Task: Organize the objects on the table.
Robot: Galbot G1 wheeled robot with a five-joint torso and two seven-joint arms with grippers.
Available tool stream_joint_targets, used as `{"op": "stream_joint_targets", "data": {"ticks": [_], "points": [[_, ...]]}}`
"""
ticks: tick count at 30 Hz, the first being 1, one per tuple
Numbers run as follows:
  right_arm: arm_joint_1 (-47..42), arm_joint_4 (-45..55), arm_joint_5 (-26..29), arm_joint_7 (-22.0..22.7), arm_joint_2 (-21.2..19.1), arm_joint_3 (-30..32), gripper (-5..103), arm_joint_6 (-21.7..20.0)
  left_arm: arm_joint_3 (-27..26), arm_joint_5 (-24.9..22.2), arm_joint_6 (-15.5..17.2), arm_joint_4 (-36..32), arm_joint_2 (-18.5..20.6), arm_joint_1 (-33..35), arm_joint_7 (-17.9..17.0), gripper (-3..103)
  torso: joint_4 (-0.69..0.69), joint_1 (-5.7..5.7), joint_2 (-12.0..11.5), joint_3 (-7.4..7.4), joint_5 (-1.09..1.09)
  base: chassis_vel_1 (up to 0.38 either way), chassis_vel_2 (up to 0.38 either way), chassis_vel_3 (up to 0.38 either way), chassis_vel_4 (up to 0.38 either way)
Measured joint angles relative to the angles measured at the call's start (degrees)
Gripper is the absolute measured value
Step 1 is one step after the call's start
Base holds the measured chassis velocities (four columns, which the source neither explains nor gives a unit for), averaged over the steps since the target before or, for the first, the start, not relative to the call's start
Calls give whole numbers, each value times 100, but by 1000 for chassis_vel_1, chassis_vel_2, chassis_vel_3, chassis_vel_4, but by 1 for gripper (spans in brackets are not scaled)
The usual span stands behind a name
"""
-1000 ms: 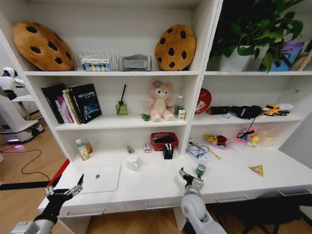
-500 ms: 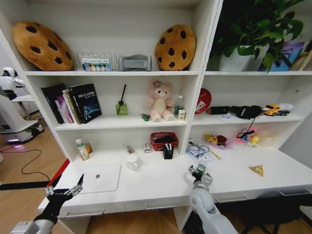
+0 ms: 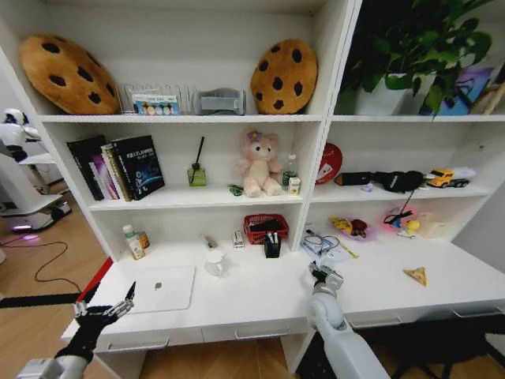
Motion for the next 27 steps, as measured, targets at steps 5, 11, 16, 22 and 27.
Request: {"op": "stream_joint_targets", "data": {"ticks": [5, 11, 16, 22, 27], "points": [[-111, 89, -153, -41, 6, 10, 44, 39, 0, 0, 0, 0, 0, 0, 0, 100, 0, 0, 0, 0, 1, 0, 0, 0, 0], [-521, 1085, -591, -1381, -437, 72, 33, -317, 0, 0, 0, 0, 0, 0, 0, 100, -1, 0, 0, 0, 1, 0, 0, 0, 0], [-596, 1972, -747, -3535, -1297, 242, 24, -918, 0, 0, 0, 1, 0, 0, 0, 100, 0, -1, 0, 0, -1, 0, 0, 0, 0], [-535, 2178, -825, -4196, -1543, 183, 24, -1322, 0, 0, 0, 0, 0, 0, 0, 100, 2, 0, 0, 0, 0, 0, 0, 0, 0], [-1009, 2414, -899, -4028, -1375, 198, 24, -1439, 0, 0, 0, 0, 0, 0, 0, 100, -1, 0, 0, -1, 0, 0, 0, 0, 0]]}}
